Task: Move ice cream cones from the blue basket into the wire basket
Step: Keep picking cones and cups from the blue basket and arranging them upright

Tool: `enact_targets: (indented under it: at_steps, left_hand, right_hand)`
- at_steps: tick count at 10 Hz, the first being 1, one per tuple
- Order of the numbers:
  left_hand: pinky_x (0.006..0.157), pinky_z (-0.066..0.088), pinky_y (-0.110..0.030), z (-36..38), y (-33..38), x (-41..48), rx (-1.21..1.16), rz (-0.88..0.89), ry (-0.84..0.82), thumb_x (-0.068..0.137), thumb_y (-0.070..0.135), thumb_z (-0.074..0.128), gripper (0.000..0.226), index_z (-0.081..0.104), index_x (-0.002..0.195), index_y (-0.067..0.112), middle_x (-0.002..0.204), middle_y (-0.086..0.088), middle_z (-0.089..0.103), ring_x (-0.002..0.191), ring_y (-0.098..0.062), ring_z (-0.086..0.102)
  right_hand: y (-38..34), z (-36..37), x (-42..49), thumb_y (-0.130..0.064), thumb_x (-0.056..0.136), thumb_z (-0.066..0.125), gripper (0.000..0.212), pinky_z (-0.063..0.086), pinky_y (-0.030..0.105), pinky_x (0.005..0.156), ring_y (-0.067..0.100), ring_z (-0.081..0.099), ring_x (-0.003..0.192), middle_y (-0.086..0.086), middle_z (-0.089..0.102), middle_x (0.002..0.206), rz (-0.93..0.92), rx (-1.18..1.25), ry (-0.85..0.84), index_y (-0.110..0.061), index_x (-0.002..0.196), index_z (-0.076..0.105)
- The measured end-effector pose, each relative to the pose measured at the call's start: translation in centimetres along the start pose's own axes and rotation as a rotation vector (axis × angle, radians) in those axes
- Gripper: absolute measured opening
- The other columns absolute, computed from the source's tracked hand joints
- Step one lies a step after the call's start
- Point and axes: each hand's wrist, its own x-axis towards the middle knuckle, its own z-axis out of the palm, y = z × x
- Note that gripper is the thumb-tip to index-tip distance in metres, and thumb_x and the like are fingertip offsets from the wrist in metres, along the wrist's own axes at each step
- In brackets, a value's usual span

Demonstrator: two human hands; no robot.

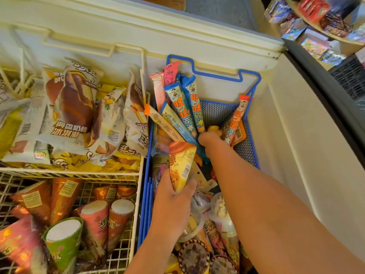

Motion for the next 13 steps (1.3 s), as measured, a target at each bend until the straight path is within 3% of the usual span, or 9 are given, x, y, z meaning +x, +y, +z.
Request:
enact_targets:
  at_steps: [1,5,6,7,8,10,11,12,13]
  left_hand:
    - [0.099,0.032,-0.07,-0.3,0.3,-0.3,-0.01,0.006,0.016,0.094,0.021,0.063,0.049,0.047,0.14,0.017,0.138,-0.037,0.037,0.125,-0.06,0.031]
    - [0.079,0.04,-0.074,-0.3,1.4,-1.4,-0.092,0.1,0.09,0.091,0.031,0.066,0.042,0.052,0.126,0.013,0.101,-0.04,0.048,0.094,-0.065,0.046]
    - [0.063,0.045,-0.062,-0.1,1.5,-1.4,-0.031,0.116,0.082,0.088,0.043,0.066,0.043,0.053,0.118,0.015,0.061,0.002,0.044,0.05,-0.016,0.041]
    - [0.08,0.043,-0.071,-0.2,2.6,-2.4,-0.034,0.122,0.061,0.085,0.055,0.063,0.037,0.053,0.101,0.023,0.061,0.008,0.052,0.054,-0.012,0.05]
    - [0.102,0.028,-0.073,-0.7,3.4,-3.6,-0.087,0.06,0.077,0.067,0.077,0.06,0.089,0.044,0.132,0.019,0.137,-0.03,0.05,0.123,-0.06,0.042]
    - [0.102,0.022,-0.076,-3.6,3.5,-5.6,-0.103,0.111,0.071,0.059,0.085,0.061,0.105,0.044,0.135,0.015,0.144,-0.027,0.042,0.131,-0.06,0.023]
    - [0.085,0.047,-0.067,-5.6,3.2,-7.3,-0.038,0.181,0.14,0.069,0.075,0.063,0.067,0.06,0.101,0.016,0.099,-0.013,0.065,0.106,-0.047,0.057]
    - [0.041,0.05,-0.025,-7.8,2.6,-8.8,0.05,0.188,0.205,0.08,0.061,0.061,0.041,0.062,0.083,0.02,0.051,0.0,0.06,0.043,-0.015,0.061]
    - [0.035,0.046,-0.018,-10.3,2.0,-10.2,0.062,0.146,0.269,0.091,0.049,0.057,0.031,0.062,0.089,0.019,0.051,0.007,0.065,0.038,-0.006,0.06]
  right_hand:
    - [0.8,-0.3,0.8,-0.023,0.103,0.03,0.05,0.021,0.051,0.115,0.038,0.027,0.143,0.015,0.029,0.156,-0.079,-0.403,-0.079,-0.01,0.15,0.027]
    - [-0.8,-4.2,-5.8,-0.009,0.096,0.045,0.012,0.047,0.032,0.077,0.016,0.043,0.074,0.004,0.04,0.08,-0.082,-0.155,-0.205,-0.005,0.102,0.055]
    - [-0.5,-4.9,-8.2,-0.006,0.097,0.042,0.03,0.034,0.026,0.059,0.016,0.036,0.064,0.003,0.034,0.073,-0.178,-0.42,-0.256,-0.014,0.069,0.035]
    - [0.9,-6.0,-11.7,-0.005,0.09,0.048,0.01,0.042,0.035,0.061,0.021,0.045,0.065,0.009,0.046,0.077,-0.137,0.178,-0.272,-0.01,0.082,0.046]
    - [3.0,-6.5,-14.6,0.0,0.091,0.043,0.019,0.031,0.031,0.051,0.018,0.038,0.056,0.007,0.043,0.071,-0.198,0.225,-0.343,-0.015,0.079,0.042]
    - [4.6,-8.3,-21.8,-0.019,0.097,0.052,0.014,0.032,0.026,0.04,0.01,0.038,0.043,-0.003,0.039,0.058,-0.196,0.329,-0.548,-0.019,0.085,0.046]
    - [5.8,-7.9,-25.8,-0.034,0.099,0.049,0.017,0.027,0.024,0.04,0.01,0.034,0.041,-0.003,0.038,0.056,-0.109,0.44,-0.659,-0.017,0.099,0.046]
    - [7.6,-6.5,-29.0,-0.043,0.1,0.045,0.03,0.027,0.026,0.042,0.011,0.036,0.043,-0.001,0.04,0.057,-0.04,0.414,-0.76,-0.013,0.096,0.047]
    - [9.1,-4.4,-32.1,-0.044,0.101,0.042,0.034,0.028,0.027,0.043,0.011,0.036,0.044,-0.001,0.04,0.058,-0.003,0.434,-0.854,-0.011,0.094,0.048]
